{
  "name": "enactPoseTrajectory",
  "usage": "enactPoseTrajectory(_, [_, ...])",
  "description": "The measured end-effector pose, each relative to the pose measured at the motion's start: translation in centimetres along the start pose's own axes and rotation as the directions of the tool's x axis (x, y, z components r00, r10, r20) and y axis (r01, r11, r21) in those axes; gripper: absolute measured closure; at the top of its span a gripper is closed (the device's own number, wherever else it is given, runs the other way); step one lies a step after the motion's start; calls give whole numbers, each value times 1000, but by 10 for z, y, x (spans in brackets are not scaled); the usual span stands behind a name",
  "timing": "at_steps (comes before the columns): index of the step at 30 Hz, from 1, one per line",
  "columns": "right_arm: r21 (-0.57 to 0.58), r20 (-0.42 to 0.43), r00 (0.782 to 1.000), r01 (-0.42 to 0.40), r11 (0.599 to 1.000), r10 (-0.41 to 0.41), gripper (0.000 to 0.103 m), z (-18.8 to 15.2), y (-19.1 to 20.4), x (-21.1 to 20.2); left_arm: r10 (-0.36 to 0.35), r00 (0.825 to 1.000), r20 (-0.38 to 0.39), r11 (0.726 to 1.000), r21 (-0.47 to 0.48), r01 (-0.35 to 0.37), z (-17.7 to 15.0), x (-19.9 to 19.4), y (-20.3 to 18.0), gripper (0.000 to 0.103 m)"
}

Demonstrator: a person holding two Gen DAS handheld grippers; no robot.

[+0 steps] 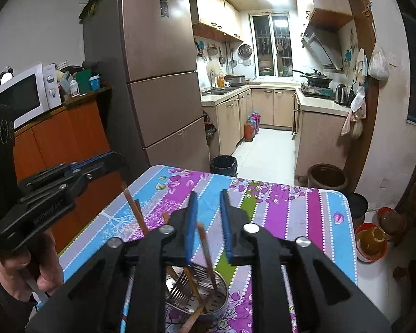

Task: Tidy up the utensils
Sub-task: 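Lower the chopstick into the holder and open the left tool, then raise the left tool from the holder and move back to the chopsticks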

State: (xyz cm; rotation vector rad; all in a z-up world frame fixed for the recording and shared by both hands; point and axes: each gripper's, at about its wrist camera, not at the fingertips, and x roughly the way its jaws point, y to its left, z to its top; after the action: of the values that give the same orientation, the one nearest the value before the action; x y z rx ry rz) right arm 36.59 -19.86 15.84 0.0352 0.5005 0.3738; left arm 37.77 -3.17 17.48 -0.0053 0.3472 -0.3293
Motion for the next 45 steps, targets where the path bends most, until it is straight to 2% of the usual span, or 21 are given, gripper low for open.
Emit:
enactPoseTrajectory(4, [12,20,1000,13,1000,-13,73,0,-5,-3,15,1000,2,1000,-4,-15,0,0,3,95])
enactPoseTrajectory(13, [24,23,1000,13,1000,-14,70,-5,-10,-2,24,1000,5,1000,-6,-24,-1,0,6,85])
enactPoseTrajectory(26, [21,26,1000,15,1000,-15,64,-13,-11,-4,30,1000,-2,1000,-2,-30,-6,0,3,85])
enactPoseTrajectory(30, [10,47,999,17,1000,-18,59,-16,-5,-12,29,1000,3,1000,1,-29,-7,-4,3,85])
enactPoseTrajectory(31, [6,52,999,17,1000,-17,56,-18,-3,-15,30,1000,8,1000,4,-30,-9,-7,3,84])
enactPoseTrajectory(34, [-10,88,996,27,1000,-26,45,-23,6,-27,28,999,33,1000,11,-29,-17,-21,2,75])
enactPoseTrajectory(40, [-18,184,982,31,999,-27,38,-39,27,-63,32,996,79,998,42,-35,-35,-54,-7,71])
enactPoseTrajectory(45, [-38,229,973,45,998,-35,38,-56,43,-87,30,993,111,998,51,-36,-48,-82,-11,68])
